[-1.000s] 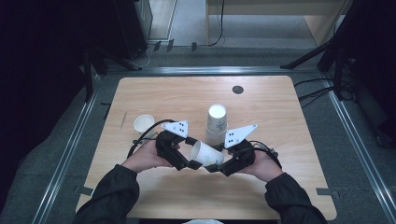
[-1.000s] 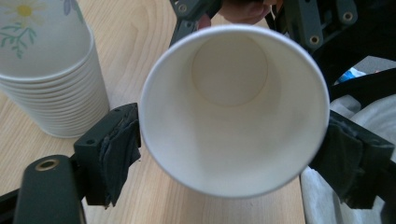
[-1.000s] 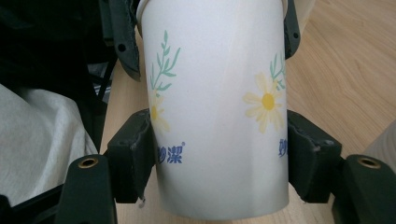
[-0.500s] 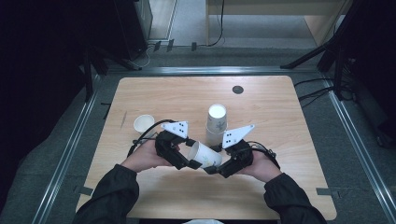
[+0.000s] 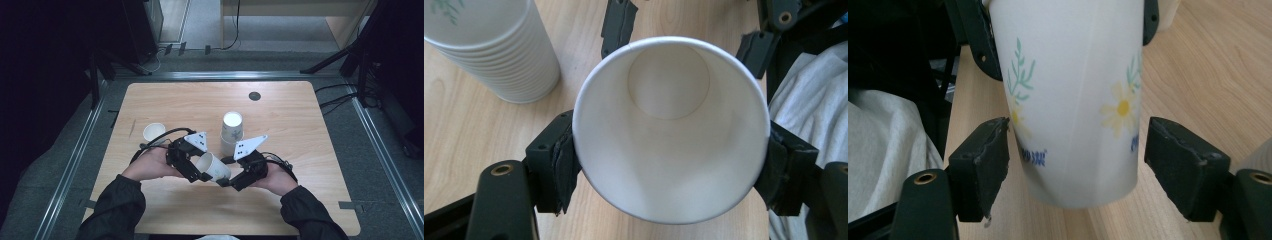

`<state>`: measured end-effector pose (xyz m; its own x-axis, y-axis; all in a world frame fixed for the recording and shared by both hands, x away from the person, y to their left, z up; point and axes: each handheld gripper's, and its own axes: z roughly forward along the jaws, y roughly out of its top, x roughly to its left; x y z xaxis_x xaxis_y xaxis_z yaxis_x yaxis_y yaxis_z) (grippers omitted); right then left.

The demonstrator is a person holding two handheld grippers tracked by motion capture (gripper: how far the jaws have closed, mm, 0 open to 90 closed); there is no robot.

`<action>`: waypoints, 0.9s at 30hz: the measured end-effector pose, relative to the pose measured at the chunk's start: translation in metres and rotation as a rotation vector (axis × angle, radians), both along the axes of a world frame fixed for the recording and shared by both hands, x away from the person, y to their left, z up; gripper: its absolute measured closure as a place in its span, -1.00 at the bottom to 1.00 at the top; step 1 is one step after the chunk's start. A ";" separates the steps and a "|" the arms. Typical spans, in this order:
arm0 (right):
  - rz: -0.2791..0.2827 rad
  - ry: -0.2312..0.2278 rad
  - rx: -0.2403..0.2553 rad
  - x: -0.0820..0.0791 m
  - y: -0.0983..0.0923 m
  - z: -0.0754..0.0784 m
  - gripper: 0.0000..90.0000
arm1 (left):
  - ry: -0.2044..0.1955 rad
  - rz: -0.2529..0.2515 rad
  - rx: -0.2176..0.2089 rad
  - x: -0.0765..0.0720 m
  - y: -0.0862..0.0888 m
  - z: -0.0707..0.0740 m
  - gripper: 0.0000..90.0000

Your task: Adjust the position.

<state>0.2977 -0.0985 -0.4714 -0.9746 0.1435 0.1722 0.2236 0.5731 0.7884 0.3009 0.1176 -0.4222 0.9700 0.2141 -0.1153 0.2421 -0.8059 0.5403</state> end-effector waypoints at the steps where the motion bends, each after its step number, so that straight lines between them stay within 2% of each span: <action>1: 0.003 0.000 -0.004 0.000 0.001 -0.001 -0.41 | 0.011 -0.001 0.006 0.000 -0.002 -0.001 -0.47; 9: 0.024 0.006 -0.028 -0.002 0.007 -0.005 -0.37 | -0.001 -0.029 0.039 -0.004 -0.009 -0.003 -0.47; 16: 0.045 0.000 -0.038 -0.003 0.010 -0.007 -0.28 | -0.012 -0.043 0.040 -0.004 -0.011 -0.004 -0.47; 22: 0.047 -0.011 -0.031 -0.004 0.009 -0.006 -0.28 | -0.025 -0.050 0.014 -0.006 -0.010 -0.005 -0.65; 27: 0.032 -0.010 -0.011 -0.002 0.004 -0.003 -0.28 | -0.018 -0.044 -0.048 -0.004 -0.002 -0.005 -0.71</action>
<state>0.2955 -0.0944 -0.4743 -0.9803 0.1136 0.1613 0.1972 0.5882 0.7843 0.2972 0.1156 -0.4269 0.9803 0.1659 -0.1069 0.1970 -0.7885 0.5826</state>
